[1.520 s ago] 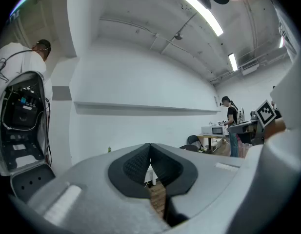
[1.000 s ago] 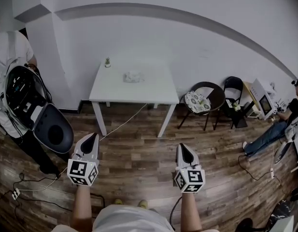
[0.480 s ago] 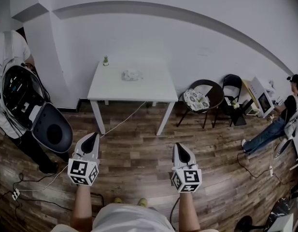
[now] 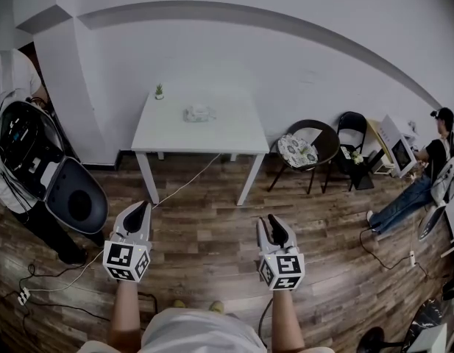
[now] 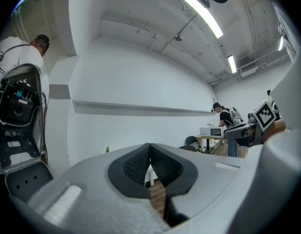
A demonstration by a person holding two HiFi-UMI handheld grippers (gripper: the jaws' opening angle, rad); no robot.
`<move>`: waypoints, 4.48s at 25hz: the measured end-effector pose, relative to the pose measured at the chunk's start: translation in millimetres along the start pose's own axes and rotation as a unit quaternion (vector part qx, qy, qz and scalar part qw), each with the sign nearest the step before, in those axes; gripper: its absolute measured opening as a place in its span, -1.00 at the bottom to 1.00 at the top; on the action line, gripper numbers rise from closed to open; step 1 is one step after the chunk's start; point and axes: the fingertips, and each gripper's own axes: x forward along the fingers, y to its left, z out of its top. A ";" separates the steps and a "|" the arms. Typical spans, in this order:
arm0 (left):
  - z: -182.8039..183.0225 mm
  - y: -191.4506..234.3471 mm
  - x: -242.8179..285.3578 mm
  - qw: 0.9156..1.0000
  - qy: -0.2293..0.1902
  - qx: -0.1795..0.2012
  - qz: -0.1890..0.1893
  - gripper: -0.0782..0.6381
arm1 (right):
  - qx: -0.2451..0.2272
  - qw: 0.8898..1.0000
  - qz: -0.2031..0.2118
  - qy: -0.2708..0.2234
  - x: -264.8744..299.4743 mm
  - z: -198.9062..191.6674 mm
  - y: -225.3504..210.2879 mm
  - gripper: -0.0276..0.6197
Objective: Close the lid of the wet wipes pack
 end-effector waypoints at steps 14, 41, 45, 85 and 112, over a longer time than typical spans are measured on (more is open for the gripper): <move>-1.4 -23.3 51.2 1.000 0.018 0.004 -0.002 -0.77 | 0.021 1.000 0.007 -0.001 31.1 -1.1 -44.3 -0.56; -45.7 12.8 182.8 0.999 0.034 0.000 0.019 -0.77 | 0.030 0.998 0.046 0.015 173.3 -23.5 -91.0 -0.56; -45.8 56.8 243.0 0.999 0.039 -0.002 0.002 -0.77 | 0.031 0.999 0.032 0.018 238.3 -8.0 -91.7 -0.56; -116.9 277.3 729.1 0.992 0.113 -0.038 0.041 -0.77 | 0.032 0.991 0.106 0.071 807.0 19.0 -221.3 -0.56; -203.9 309.6 843.2 0.977 0.195 -0.083 0.034 -0.77 | 0.044 0.964 0.194 0.177 948.4 -55.1 -205.5 -0.56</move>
